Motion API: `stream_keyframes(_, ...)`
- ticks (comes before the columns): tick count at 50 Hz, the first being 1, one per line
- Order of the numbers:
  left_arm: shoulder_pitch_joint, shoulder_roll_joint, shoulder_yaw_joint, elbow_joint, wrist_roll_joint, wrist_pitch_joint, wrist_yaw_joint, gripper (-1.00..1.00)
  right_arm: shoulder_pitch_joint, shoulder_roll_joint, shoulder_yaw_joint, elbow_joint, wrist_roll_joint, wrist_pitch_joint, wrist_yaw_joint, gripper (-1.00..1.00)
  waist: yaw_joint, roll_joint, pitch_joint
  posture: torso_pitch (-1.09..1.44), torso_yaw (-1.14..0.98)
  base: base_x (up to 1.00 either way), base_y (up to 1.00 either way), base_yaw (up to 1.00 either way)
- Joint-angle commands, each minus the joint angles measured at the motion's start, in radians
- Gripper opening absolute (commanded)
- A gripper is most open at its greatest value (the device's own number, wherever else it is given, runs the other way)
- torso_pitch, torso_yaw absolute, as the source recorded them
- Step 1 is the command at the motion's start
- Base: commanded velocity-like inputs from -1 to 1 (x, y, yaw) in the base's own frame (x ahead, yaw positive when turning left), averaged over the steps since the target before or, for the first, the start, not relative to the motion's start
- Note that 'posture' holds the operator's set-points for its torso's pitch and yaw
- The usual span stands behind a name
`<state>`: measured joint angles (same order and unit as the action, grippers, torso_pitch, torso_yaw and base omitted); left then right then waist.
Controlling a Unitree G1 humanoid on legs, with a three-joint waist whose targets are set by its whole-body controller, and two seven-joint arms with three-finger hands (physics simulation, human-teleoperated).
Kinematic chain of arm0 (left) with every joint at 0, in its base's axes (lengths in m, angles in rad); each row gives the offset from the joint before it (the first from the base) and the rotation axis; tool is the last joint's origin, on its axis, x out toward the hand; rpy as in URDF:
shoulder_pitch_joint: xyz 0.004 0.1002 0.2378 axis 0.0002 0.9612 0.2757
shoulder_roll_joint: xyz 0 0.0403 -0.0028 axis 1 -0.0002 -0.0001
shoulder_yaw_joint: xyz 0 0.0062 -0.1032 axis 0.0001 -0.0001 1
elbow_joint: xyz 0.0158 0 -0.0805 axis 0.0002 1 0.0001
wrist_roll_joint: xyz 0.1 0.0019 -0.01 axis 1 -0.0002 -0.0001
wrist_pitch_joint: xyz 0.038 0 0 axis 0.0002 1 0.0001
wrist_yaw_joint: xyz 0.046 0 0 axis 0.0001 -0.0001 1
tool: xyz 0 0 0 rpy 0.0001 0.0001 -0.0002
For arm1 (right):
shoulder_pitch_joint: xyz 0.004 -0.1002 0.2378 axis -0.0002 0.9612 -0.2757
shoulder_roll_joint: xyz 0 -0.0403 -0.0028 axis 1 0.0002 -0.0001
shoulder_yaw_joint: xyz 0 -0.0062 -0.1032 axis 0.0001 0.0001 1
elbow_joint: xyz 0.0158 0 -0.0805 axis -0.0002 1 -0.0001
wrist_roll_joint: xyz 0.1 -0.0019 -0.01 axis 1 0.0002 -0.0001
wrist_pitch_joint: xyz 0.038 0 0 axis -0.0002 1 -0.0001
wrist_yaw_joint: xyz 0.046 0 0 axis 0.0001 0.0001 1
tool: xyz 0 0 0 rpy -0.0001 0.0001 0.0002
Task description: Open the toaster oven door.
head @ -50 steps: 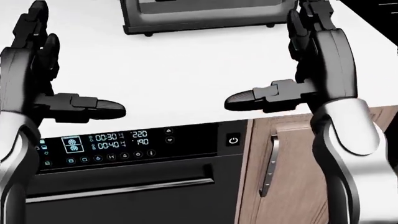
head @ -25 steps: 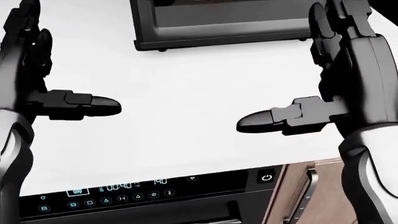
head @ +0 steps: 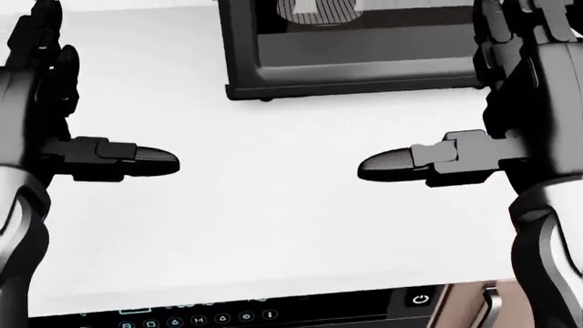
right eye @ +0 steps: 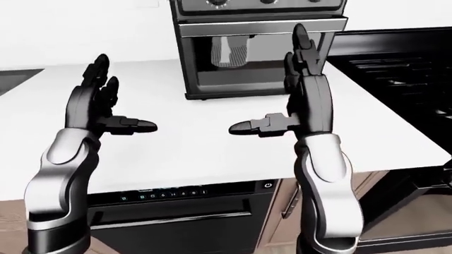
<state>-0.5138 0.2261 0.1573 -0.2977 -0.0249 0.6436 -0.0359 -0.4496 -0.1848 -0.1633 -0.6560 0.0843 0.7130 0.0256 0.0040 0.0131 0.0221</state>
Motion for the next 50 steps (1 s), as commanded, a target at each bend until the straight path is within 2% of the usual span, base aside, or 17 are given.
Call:
stream_keyframes(1,-0.027,0.017,0.025,-0.022,0.006,-0.022,0.008,1.00,-0.052,-0.004,0.009,-0.017,0.013,-0.008,0.008,1.00,0.009,-0.012,-0.005,0.00,0.00,0.00,0.00,0.57)
stream_keyframes(5,-0.033,0.017,0.023,-0.018,0.007,-0.021,0.009,1.00,-0.074,-0.013,0.005,-0.025,0.020,0.021,0.004,1.00,0.005,0.045,-0.012,0.00,0.00,0.00,0.00,0.56)
stream_keyframes(6,-0.033,0.017,0.023,-0.018,0.007,-0.021,0.009,1.00,-0.074,-0.013,0.005,-0.025,0.021,0.021,0.003,1.00,0.013,0.026,-0.015,0.00,0.00,0.00,0.00,0.56)
stream_keyframes(8,-0.051,0.011,0.012,0.017,0.014,-0.039,0.015,1.00,-0.029,-0.003,0.019,-0.005,0.002,-0.048,0.006,1.00,0.006,0.049,-0.012,0.00,0.00,0.00,0.00,0.28)
stream_keyframes(13,-0.048,0.014,0.015,0.002,0.011,-0.029,0.011,1.00,-0.074,-0.011,0.007,-0.020,0.013,0.010,0.004,1.00,0.006,-0.007,0.019,0.00,0.00,0.00,0.00,0.00)
stream_keyframes(16,-0.045,0.015,0.019,-0.005,0.009,-0.025,0.010,1.00,-0.075,-0.011,0.003,-0.020,0.018,0.011,-0.002,1.00,0.011,-0.053,0.017,0.00,0.00,0.00,0.00,0.00)
stream_keyframes(17,-0.044,0.016,0.020,-0.006,0.008,-0.025,0.010,1.00,-0.074,-0.012,0.001,-0.016,0.016,0.021,-0.013,1.00,0.013,-0.030,0.014,0.00,0.00,0.00,0.00,0.00)
stream_keyframes(20,-0.037,0.017,0.021,-0.013,0.008,-0.022,0.008,1.00,-0.012,-0.005,0.017,0.001,-0.002,-0.067,-0.001,1.00,0.003,-0.022,0.001,0.00,0.00,0.00,0.00,0.00)
stream_keyframes(26,-0.032,0.016,0.022,-0.020,0.008,-0.021,0.008,1.00,-0.063,-0.018,-0.004,-0.024,0.032,0.014,-0.020,1.00,-0.001,-0.007,-0.009,0.00,0.00,0.00,0.00,0.00)
stream_keyframes(27,-0.029,0.017,0.024,-0.026,0.007,-0.017,0.007,1.00,-0.024,-0.005,0.003,-0.016,0.029,-0.034,-0.016,1.00,-0.002,-0.007,-0.031,0.00,0.00,0.06,0.00,0.00)
stream_keyframes(30,-0.035,0.017,0.021,-0.024,0.010,-0.015,0.010,1.00,-0.061,-0.017,0.001,-0.026,0.035,0.011,-0.020,1.00,-0.002,0.004,-0.005,0.00,0.00,0.09,0.00,0.00)
stream_keyframes(33,-0.032,0.017,0.022,-0.031,0.010,-0.011,0.008,1.00,-0.058,-0.014,0.001,-0.029,0.037,0.009,-0.021,1.00,-0.002,0.017,-0.001,0.00,0.00,0.11,0.00,0.00)
stream_keyframes(40,-0.029,0.014,0.021,-0.024,0.013,-0.018,0.012,1.00,-0.053,-0.018,-0.002,-0.037,0.038,0.008,-0.020,1.00,-0.003,-0.002,-0.014,0.00,0.00,0.10,0.00,0.00)
stream_keyframes(42,-0.033,0.012,0.018,-0.016,0.015,-0.023,0.014,1.00,-0.053,-0.019,-0.002,-0.037,0.037,0.010,-0.020,1.00,0.000,-0.026,-0.010,0.00,0.00,0.11,0.00,0.00)
stream_keyframes(44,-0.042,0.008,0.013,0.002,0.019,-0.033,0.018,1.00,-0.012,-0.007,0.008,-0.020,0.023,-0.048,-0.017,1.00,0.007,-0.074,0.001,0.00,0.00,0.05,0.00,0.00)
stream_keyframes(45,-0.044,0.008,0.012,0.007,0.020,-0.035,0.019,1.00,-0.027,-0.009,0.000,-0.028,0.030,-0.028,-0.017,1.00,0.012,-0.044,-0.003,0.00,0.00,0.00,0.00,0.00)
stream_keyframes(50,-0.044,0.010,0.014,0.004,0.019,-0.034,0.017,1.00,-0.032,-0.008,-0.004,-0.036,0.035,-0.015,-0.018,1.00,0.005,-0.024,-0.016,0.00,0.00,0.00,0.00,0.00)
